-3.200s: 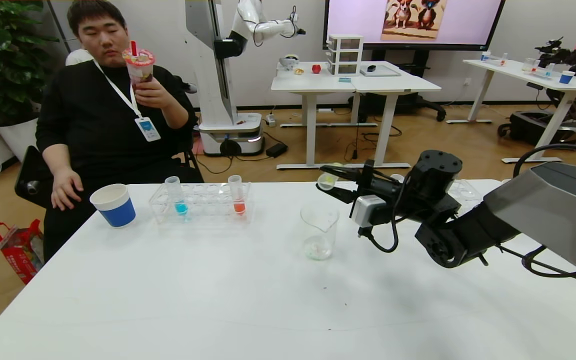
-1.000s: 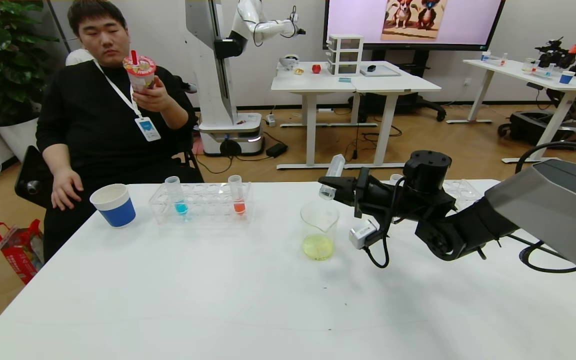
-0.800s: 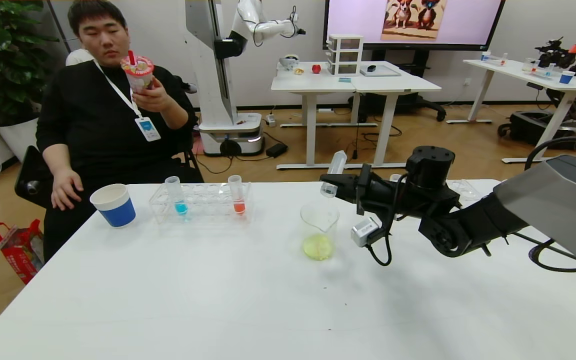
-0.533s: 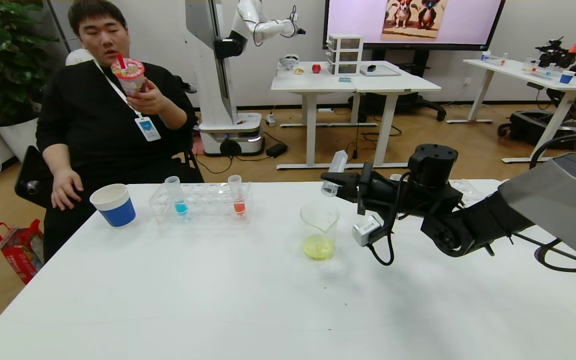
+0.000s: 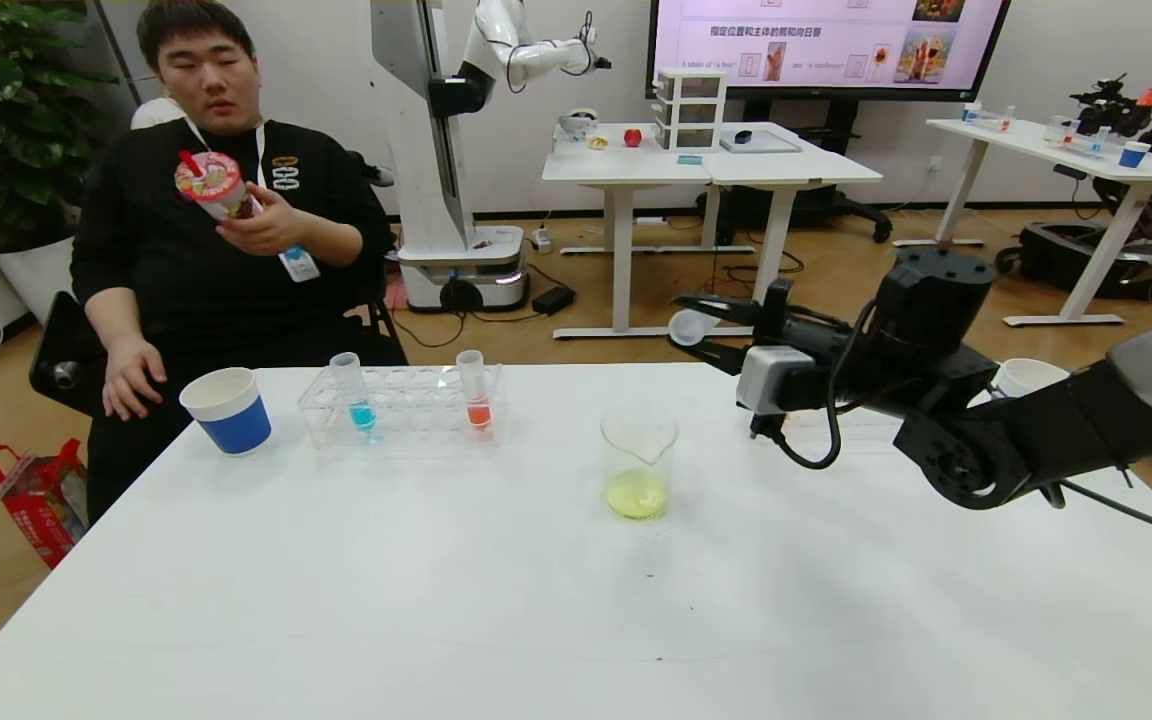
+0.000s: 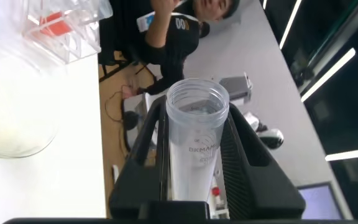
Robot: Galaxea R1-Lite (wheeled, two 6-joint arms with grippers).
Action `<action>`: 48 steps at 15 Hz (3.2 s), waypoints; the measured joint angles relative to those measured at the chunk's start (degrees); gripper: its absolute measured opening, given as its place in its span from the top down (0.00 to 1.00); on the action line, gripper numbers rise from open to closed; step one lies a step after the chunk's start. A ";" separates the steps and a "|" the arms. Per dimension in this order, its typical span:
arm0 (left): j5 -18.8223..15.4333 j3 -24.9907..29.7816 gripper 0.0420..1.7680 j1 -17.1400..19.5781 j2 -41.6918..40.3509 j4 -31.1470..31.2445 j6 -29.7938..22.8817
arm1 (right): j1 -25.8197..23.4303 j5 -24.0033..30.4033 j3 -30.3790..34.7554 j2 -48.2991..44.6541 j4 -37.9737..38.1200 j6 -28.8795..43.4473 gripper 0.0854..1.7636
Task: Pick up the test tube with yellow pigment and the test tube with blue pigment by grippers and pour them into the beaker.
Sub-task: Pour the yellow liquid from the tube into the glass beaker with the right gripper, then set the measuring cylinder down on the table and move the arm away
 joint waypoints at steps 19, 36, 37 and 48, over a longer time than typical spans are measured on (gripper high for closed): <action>0.00 0.00 0.01 0.00 0.00 0.02 0.00 | -1.22 -33.17 20.33 -16.48 0.02 69.86 0.75; 0.02 0.00 0.01 0.00 0.00 0.02 0.02 | -41.28 -19.14 2.12 -0.55 0.55 69.39 0.75; 0.00 0.00 0.01 0.00 0.00 0.02 0.02 | -41.53 -19.19 1.51 0.71 0.48 69.40 0.75; 0.00 0.00 0.01 0.00 0.00 0.02 0.00 | -41.83 -19.54 0.18 10.12 -5.12 67.60 0.75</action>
